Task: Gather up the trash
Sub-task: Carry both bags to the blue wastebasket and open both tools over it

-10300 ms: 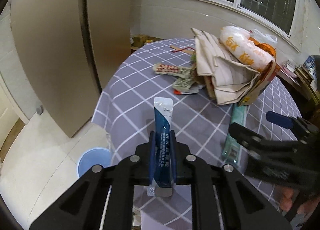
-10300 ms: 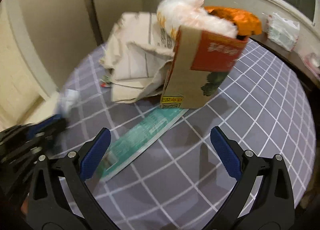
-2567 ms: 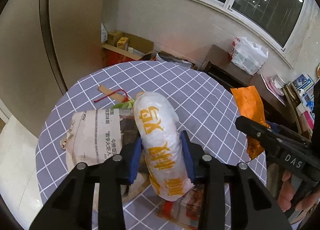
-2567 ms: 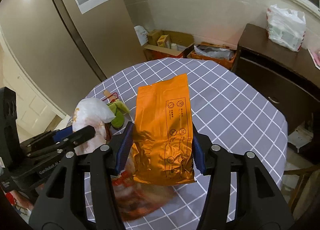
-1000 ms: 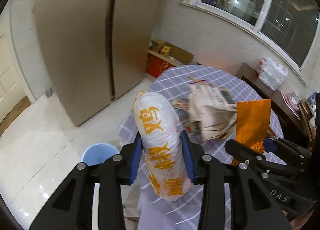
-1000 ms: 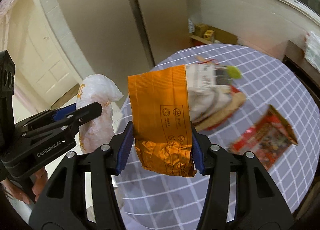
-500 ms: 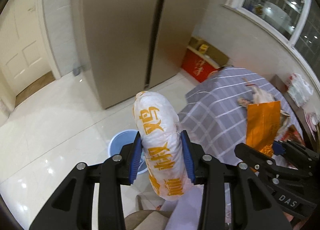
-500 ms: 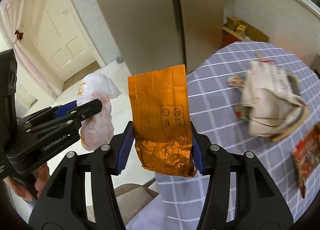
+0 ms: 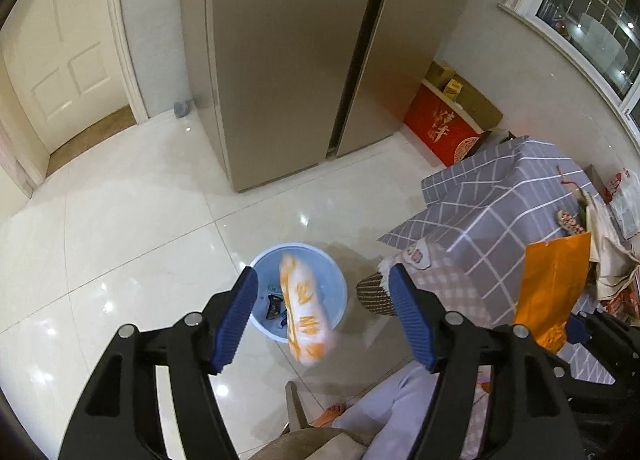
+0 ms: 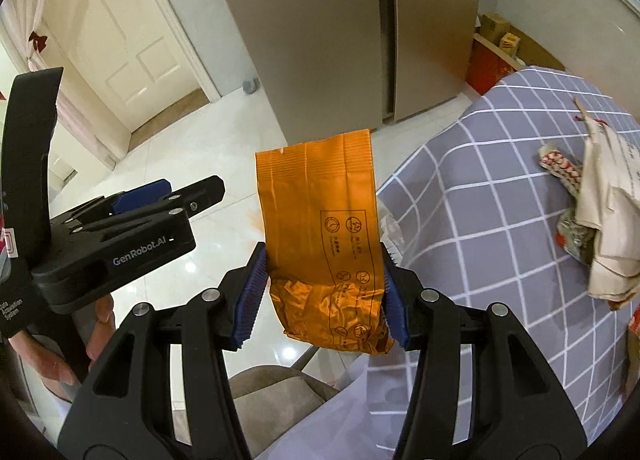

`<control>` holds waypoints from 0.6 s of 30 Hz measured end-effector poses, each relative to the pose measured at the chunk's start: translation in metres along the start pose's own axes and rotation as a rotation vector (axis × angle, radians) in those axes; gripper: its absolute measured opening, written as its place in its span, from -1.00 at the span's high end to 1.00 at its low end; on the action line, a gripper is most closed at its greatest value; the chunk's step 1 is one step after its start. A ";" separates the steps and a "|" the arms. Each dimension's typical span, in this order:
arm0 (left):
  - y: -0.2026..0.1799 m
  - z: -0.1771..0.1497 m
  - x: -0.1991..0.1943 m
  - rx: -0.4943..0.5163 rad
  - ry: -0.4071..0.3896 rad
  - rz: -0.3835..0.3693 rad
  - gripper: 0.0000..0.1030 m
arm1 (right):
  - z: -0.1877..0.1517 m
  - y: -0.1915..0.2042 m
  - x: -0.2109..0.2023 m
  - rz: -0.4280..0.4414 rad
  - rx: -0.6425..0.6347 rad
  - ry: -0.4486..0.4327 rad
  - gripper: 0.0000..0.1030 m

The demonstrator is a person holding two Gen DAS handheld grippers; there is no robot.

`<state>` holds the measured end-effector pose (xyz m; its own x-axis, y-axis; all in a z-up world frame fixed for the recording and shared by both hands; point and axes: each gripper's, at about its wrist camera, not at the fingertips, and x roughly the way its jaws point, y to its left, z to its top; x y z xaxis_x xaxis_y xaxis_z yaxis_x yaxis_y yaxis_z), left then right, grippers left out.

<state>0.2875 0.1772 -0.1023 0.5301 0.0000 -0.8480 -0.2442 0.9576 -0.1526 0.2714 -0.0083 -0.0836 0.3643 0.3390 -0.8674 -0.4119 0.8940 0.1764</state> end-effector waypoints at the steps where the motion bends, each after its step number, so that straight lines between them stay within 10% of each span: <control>1: 0.002 0.000 0.002 0.001 0.003 0.010 -0.30 | 0.000 0.002 0.003 0.000 -0.004 0.007 0.00; 15: 0.062 -0.016 0.013 -0.025 0.023 0.097 -0.30 | 0.022 0.042 0.069 -0.008 -0.068 0.098 -0.03; 18: 0.070 -0.016 0.014 -0.032 0.022 0.114 -0.30 | 0.028 0.045 0.077 -0.027 -0.086 0.059 -0.59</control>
<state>0.2646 0.2397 -0.1328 0.4795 0.1015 -0.8717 -0.3276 0.9422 -0.0705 0.3043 0.0667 -0.1287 0.3272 0.2945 -0.8979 -0.4736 0.8734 0.1139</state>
